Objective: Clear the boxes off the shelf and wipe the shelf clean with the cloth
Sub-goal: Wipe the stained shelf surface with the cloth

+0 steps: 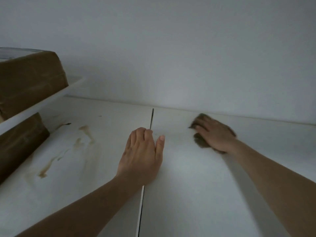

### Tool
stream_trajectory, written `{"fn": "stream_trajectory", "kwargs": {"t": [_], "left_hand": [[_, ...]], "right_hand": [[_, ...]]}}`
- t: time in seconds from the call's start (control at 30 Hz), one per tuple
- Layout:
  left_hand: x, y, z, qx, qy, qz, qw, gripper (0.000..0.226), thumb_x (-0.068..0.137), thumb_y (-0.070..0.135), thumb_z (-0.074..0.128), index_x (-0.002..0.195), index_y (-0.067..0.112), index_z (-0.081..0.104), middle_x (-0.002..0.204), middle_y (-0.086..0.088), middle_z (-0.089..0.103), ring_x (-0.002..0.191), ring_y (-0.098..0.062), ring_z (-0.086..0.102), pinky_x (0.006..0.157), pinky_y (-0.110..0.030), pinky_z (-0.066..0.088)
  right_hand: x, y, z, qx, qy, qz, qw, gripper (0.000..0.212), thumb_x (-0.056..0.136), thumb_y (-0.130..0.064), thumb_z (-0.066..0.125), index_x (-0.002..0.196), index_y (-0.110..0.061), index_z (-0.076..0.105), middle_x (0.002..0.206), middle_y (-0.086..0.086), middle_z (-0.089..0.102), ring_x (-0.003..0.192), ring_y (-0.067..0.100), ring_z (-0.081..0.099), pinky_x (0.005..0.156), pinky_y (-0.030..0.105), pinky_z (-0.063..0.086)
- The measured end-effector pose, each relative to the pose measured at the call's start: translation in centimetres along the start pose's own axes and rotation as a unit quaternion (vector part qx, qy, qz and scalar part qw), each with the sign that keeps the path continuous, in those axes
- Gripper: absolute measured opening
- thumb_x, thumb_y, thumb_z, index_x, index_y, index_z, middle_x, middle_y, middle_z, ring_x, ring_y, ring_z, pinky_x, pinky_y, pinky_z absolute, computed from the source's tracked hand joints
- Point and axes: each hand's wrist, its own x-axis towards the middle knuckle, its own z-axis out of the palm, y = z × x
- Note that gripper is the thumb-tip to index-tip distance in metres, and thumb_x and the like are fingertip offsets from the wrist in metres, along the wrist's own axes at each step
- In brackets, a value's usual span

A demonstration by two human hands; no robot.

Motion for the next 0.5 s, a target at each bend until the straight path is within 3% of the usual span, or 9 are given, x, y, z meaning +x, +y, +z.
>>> {"fn": "stream_trajectory", "kwargs": {"t": [0.1,0.17,0.33,0.5], "left_hand": [[0.3,0.2,0.2,-0.004,-0.006,0.001,1.0,0.076,0.086,0.057,-0.003,0.125,0.011,0.044,0.121,-0.002,0.042,0.117,-0.017,0.038,0.106,-0.028,0.03],[0.2,0.3,0.1,-0.003,-0.005,0.002,1.0,0.076,0.087,0.056,-0.003,0.128,0.011,0.042,0.122,-0.002,0.041,0.118,-0.016,0.037,0.106,-0.027,0.028],[0.1,0.3,-0.1,-0.03,-0.006,0.011,0.999,0.072,0.088,0.056,-0.002,0.129,0.013,0.038,0.123,0.0,0.035,0.118,-0.013,0.034,0.107,-0.026,0.029],[0.2,0.2,-0.2,-0.056,0.007,0.014,0.998,0.066,0.09,0.057,0.003,0.126,0.015,0.039,0.119,0.003,0.035,0.115,-0.011,0.035,0.105,-0.026,0.032]], "right_hand": [[1.5,1.9,0.0,0.0,-0.04,0.17,0.985,0.065,0.096,-0.058,0.013,0.154,-0.03,0.019,0.163,-0.004,0.006,0.15,0.018,0.003,0.12,0.048,0.003],[2.7,-0.5,0.4,0.011,-0.049,0.207,0.977,0.065,0.098,-0.055,0.015,0.156,-0.023,0.012,0.163,0.002,0.0,0.15,0.023,-0.003,0.12,0.049,-0.002],[5.3,-8.5,1.4,0.017,-0.036,0.11,0.993,0.065,0.099,-0.053,0.017,0.155,-0.021,0.013,0.163,0.004,0.004,0.15,0.025,0.0,0.119,0.051,-0.001],[6.8,-12.7,2.3,0.022,-0.045,-0.001,0.999,0.062,0.097,-0.054,0.019,0.154,-0.031,0.019,0.163,-0.01,0.006,0.15,0.018,0.001,0.119,0.051,0.0]]}}
